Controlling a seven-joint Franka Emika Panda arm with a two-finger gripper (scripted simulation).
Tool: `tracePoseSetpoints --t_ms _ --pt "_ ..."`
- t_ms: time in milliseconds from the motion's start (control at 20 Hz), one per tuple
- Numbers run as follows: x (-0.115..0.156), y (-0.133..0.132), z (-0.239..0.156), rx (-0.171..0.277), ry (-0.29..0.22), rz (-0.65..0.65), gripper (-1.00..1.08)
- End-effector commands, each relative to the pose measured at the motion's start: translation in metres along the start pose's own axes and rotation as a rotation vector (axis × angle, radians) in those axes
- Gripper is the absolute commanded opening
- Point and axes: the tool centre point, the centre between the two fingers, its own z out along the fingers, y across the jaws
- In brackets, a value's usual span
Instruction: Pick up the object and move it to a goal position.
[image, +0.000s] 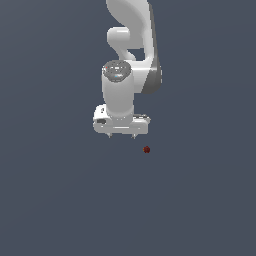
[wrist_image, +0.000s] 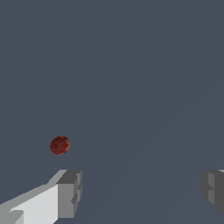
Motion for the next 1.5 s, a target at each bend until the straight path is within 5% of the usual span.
tracePoseSetpoints --t_ms 0,900,1450 --pt "0.000 0.000 0.000 0.000 0.000 0.000 1.00" --pt "-0.007 -0.011 0.016 -0.009 -0.026 -0.081 1.00" --pt "-0.007 -0.053 0.051 -0.017 -0.006 -0.323 1.00"
